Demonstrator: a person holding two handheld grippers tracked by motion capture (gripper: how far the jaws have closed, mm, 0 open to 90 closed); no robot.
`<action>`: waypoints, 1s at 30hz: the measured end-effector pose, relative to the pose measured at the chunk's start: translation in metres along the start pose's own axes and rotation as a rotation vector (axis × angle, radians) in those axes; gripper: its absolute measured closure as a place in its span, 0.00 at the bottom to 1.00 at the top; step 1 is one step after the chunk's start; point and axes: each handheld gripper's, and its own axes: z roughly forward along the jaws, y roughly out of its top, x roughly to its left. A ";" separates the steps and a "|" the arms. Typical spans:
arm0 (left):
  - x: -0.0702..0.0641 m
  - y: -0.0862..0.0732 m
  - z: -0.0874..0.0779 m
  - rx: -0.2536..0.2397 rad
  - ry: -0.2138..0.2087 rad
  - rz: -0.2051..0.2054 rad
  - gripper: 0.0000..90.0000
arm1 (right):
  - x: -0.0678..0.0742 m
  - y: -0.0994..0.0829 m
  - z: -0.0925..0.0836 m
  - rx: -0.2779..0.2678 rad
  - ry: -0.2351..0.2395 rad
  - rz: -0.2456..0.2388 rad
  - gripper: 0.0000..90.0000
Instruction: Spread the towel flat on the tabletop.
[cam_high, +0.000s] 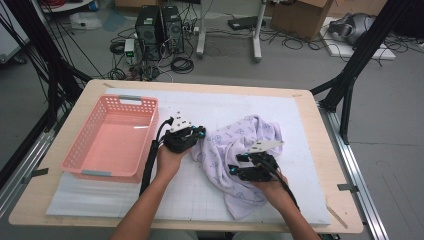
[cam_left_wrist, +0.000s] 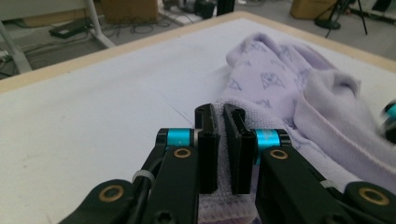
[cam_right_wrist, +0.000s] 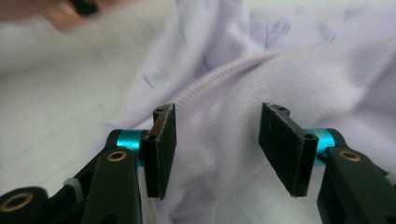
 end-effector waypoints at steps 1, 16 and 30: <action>0.002 0.001 -0.001 -0.014 0.009 -0.009 0.93 | -0.002 0.000 0.008 0.034 -0.019 -0.008 0.62; -0.007 -0.006 0.022 0.004 -0.055 -0.068 0.55 | -0.100 -0.022 -0.060 -0.129 -0.535 0.161 0.95; -0.024 -0.033 -0.015 0.123 -0.177 0.024 0.76 | -0.092 -0.045 -0.093 -0.229 -0.596 0.203 0.74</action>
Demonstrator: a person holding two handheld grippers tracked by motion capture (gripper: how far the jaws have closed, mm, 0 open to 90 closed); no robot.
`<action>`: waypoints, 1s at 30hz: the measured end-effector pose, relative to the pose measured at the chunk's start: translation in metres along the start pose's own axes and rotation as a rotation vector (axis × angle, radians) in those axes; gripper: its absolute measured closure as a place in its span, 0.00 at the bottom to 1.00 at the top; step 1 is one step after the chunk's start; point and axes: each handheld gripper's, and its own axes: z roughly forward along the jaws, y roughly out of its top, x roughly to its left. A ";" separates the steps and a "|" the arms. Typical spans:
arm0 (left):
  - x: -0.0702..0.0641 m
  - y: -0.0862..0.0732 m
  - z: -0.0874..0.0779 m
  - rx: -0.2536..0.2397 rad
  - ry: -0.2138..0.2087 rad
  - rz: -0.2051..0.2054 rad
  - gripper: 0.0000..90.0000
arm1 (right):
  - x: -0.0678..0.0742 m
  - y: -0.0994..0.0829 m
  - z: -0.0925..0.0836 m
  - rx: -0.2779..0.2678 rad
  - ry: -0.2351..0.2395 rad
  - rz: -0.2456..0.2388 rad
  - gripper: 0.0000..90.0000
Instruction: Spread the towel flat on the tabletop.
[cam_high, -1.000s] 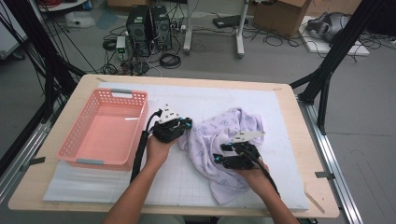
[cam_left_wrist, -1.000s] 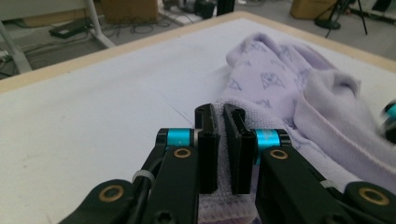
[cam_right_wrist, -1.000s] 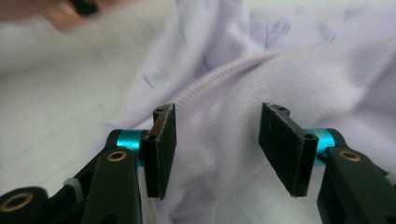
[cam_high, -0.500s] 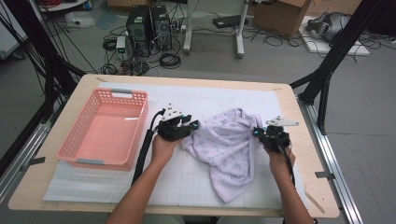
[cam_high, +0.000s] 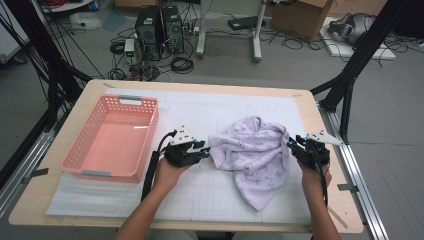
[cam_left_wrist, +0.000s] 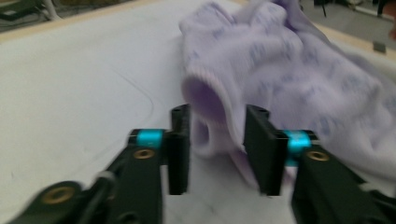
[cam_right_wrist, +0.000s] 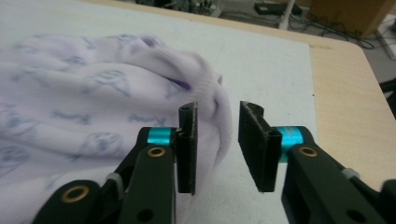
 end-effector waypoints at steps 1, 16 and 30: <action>-0.001 -0.004 -0.001 0.019 -0.010 0.001 0.79 | 0.001 -0.001 -0.005 -0.010 0.013 -0.001 0.73; -0.037 -0.001 0.059 0.189 -0.028 0.077 0.75 | 0.039 -0.016 0.009 0.146 0.390 -0.075 0.56; -0.028 -0.008 -0.035 0.099 -0.127 0.002 0.90 | 0.078 -0.030 0.004 0.303 0.617 -0.228 0.93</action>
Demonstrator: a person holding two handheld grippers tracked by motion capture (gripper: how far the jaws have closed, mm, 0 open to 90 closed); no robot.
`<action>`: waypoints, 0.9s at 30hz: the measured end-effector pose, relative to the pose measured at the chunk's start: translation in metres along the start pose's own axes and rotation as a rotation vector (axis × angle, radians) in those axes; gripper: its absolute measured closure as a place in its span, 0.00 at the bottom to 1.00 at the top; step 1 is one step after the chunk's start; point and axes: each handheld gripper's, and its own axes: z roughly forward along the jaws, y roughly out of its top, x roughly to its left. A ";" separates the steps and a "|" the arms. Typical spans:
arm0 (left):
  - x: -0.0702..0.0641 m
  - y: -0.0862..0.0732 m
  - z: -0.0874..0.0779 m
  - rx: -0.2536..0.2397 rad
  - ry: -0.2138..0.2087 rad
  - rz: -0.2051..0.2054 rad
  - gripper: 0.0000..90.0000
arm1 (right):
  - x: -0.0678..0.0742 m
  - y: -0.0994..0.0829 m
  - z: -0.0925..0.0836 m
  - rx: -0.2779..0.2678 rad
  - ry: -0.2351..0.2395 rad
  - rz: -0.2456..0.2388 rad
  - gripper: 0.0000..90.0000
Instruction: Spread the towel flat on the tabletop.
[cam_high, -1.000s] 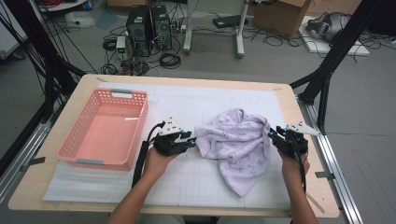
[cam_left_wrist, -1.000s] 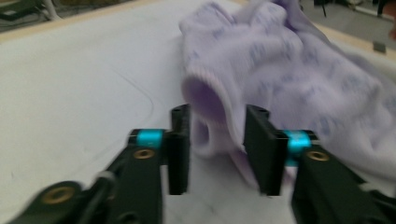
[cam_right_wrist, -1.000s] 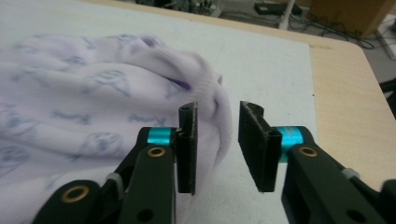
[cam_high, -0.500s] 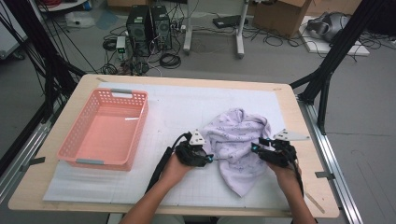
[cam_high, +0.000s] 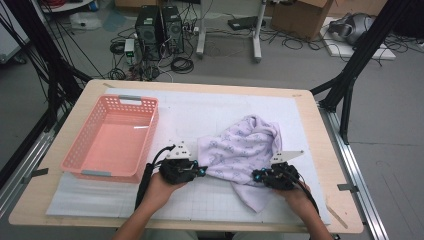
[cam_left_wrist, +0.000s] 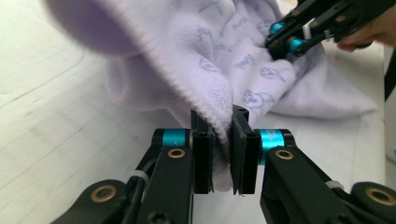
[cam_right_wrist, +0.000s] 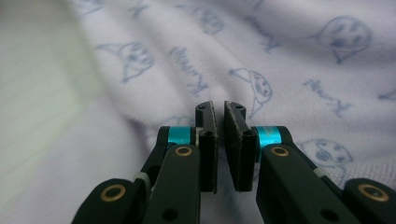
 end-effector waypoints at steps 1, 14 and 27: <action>0.000 -0.001 -0.005 -0.015 -0.009 -0.003 0.90 | 0.005 -0.001 -0.001 0.003 0.040 -0.011 0.93; 0.033 0.026 0.017 -0.109 0.068 -0.075 0.88 | 0.007 0.036 0.024 -0.071 -0.084 -0.066 0.55; 0.061 0.044 0.067 -0.147 0.222 -0.139 0.87 | -0.041 0.063 0.032 -0.143 -0.283 -0.010 0.97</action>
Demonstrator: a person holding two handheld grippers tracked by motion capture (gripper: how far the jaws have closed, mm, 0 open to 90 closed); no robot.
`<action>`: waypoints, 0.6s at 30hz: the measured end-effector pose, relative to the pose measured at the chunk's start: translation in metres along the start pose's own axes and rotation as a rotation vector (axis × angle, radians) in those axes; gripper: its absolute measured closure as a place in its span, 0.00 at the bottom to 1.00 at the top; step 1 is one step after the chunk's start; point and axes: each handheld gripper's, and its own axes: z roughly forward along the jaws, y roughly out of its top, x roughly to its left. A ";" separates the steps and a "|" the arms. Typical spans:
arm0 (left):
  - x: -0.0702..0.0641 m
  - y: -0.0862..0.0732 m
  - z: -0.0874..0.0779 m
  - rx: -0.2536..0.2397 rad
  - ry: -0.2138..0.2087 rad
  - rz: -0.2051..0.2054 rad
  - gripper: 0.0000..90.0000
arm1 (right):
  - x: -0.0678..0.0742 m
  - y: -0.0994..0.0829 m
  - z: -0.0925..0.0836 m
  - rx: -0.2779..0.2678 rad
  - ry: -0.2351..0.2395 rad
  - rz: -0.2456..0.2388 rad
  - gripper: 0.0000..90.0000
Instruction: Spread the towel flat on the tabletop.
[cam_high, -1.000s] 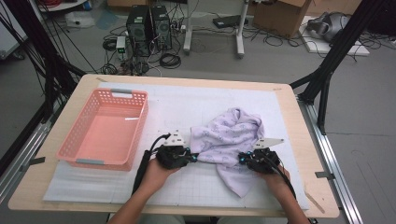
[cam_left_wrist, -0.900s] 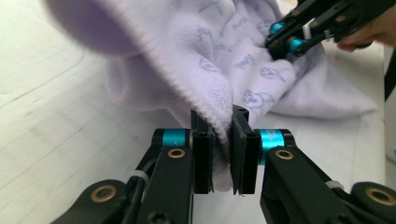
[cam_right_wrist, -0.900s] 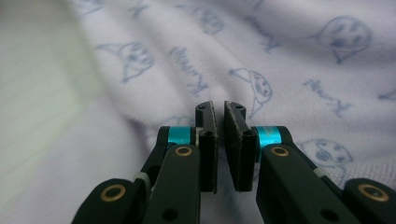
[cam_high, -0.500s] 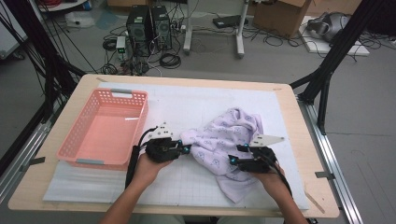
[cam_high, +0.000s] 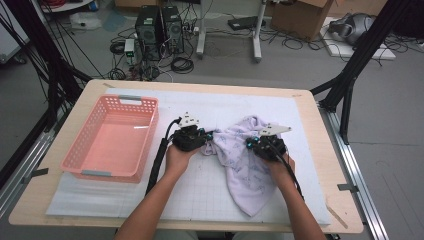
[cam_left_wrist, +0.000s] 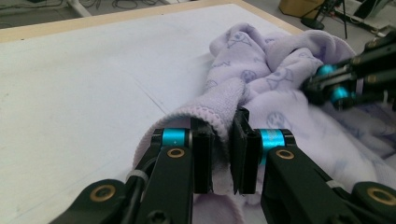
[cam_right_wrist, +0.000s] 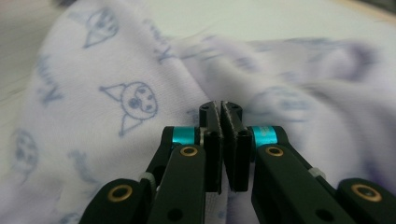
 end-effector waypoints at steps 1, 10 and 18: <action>-0.001 -0.001 0.003 0.001 -0.001 -0.015 0.81 | -0.004 0.001 0.000 -0.010 -0.038 0.012 0.97; -0.022 -0.006 -0.011 0.019 -0.102 0.068 0.58 | -0.028 0.005 0.003 -0.020 -0.282 0.091 0.92; -0.050 -0.028 0.005 0.155 -0.215 0.175 0.84 | -0.025 -0.002 -0.032 -0.117 -0.233 0.126 0.69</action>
